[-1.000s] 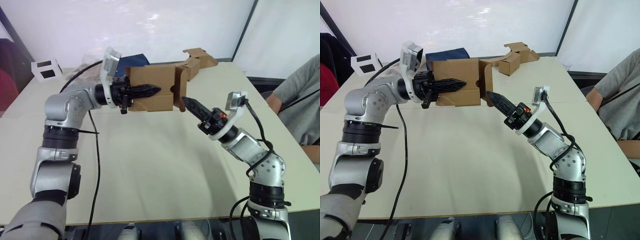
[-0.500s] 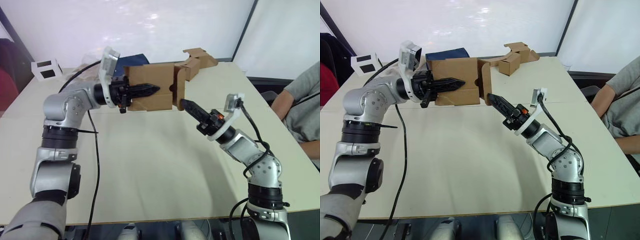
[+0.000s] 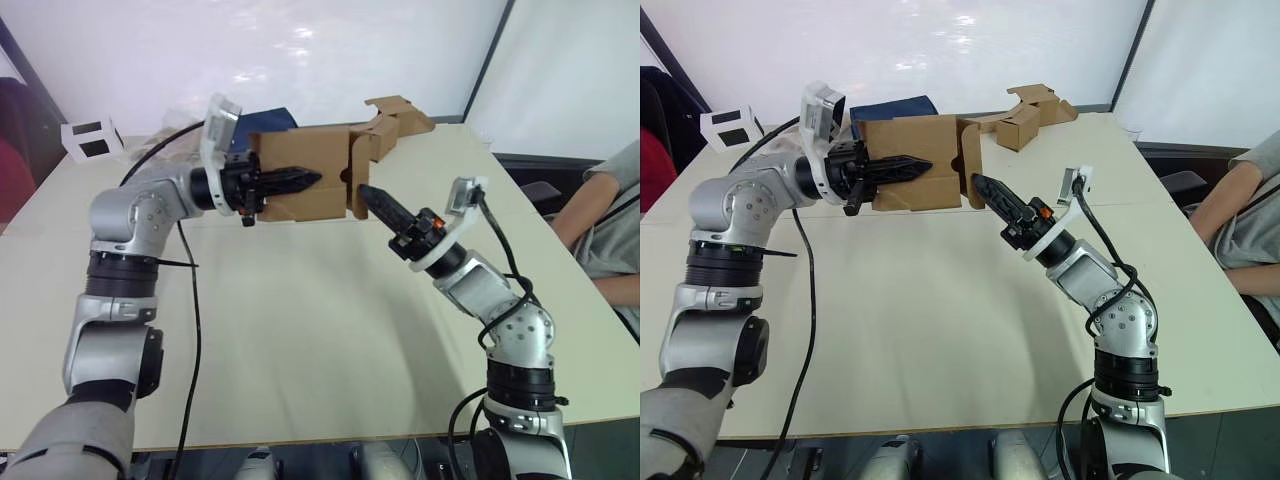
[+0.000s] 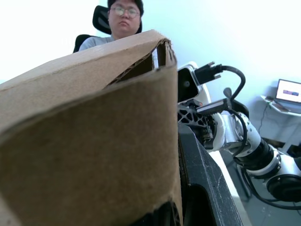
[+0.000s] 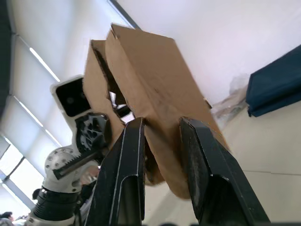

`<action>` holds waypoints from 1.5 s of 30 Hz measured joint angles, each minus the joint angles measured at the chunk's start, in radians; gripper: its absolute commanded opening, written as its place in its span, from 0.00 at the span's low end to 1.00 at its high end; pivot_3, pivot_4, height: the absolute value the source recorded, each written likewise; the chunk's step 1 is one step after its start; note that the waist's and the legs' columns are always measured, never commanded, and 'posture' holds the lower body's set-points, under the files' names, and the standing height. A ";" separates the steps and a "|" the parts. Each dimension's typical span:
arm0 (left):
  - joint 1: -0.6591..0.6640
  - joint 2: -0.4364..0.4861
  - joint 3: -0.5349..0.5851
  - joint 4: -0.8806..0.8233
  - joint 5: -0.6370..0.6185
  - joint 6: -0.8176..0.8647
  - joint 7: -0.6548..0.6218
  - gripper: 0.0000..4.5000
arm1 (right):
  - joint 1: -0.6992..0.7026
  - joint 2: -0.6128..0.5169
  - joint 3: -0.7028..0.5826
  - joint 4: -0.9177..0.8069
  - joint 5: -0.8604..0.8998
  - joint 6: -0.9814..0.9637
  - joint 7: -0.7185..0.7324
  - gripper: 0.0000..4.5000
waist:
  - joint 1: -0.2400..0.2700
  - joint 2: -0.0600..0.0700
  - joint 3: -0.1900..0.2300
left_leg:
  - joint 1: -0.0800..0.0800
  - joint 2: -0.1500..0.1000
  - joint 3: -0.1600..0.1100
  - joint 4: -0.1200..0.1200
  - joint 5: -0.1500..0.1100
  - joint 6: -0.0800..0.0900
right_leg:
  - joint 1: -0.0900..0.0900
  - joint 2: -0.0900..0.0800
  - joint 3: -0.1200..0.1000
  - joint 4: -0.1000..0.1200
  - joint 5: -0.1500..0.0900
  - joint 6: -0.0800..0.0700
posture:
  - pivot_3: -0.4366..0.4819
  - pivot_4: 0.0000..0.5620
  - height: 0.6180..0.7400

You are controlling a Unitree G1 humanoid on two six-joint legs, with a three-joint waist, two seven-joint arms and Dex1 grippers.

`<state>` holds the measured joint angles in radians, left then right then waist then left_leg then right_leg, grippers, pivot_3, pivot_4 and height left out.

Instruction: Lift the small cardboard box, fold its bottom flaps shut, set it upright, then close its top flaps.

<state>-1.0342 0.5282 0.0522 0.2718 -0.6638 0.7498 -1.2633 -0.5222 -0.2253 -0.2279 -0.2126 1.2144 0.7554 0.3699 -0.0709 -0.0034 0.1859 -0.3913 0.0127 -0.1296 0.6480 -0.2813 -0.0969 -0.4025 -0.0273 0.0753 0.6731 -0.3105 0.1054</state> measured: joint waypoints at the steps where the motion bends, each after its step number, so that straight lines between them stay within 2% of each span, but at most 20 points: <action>1: 0.000 0.000 0.000 0.000 0.000 0.000 0.000 0.00 | 0.000 0.005 0.002 0.000 0.001 0.000 -0.003 0.26 | 0.000 0.000 0.000 | 0.000 0.000 0.000 0.000 0.000 0.000 | 0.000 0.000 0.000 0.000 0.000 0.000 | 0.48 0.27 1.00; 10: 0.001 -0.005 0.000 0.001 0.012 -0.013 0.001 0.00 | 0.000 0.038 0.017 0.000 -0.001 -0.007 -0.039 0.26 | 0.000 0.000 0.000 | 0.000 0.000 0.000 0.000 0.000 0.000 | 0.000 0.000 0.000 0.000 0.000 0.000 | 0.48 0.27 1.00; 20: 0.000 -0.019 0.000 0.012 0.020 -0.024 0.000 0.00 | 0.010 0.132 0.007 -0.032 0.107 -0.014 -0.114 0.26 | 0.000 0.000 0.000 | 0.000 0.000 0.000 0.000 0.000 0.000 | 0.000 0.000 0.000 0.000 0.000 0.000 | 0.48 0.27 1.00; 29: 0.000 -0.022 0.002 0.033 0.023 -0.043 0.001 0.00 | 0.031 0.168 0.042 -0.062 0.074 -0.052 -0.135 0.26 | -0.001 0.000 0.000 | 0.000 0.000 0.000 0.000 0.000 0.000 | 0.000 0.000 0.000 0.000 0.000 0.000 | 0.48 0.27 1.00; 45: -0.001 -0.024 0.003 0.061 0.025 -0.063 0.024 0.00 | 0.091 0.118 0.067 -0.081 0.021 -0.060 -0.106 0.26 | 0.000 0.000 0.000 | 0.000 0.000 0.000 0.000 0.000 0.000 | 0.000 0.000 0.000 0.000 0.000 0.000 | 0.48 0.27 1.00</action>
<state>-1.0347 0.5044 0.0551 0.3329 -0.6393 0.6866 -1.2390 -0.4316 -0.1077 -0.1612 -0.2936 1.2350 0.6951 0.2635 -0.0711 -0.0033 0.1858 -0.3913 0.0128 -0.1297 0.6477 -0.2814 -0.0966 -0.4029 -0.0272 0.0754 0.6733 -0.3105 0.1054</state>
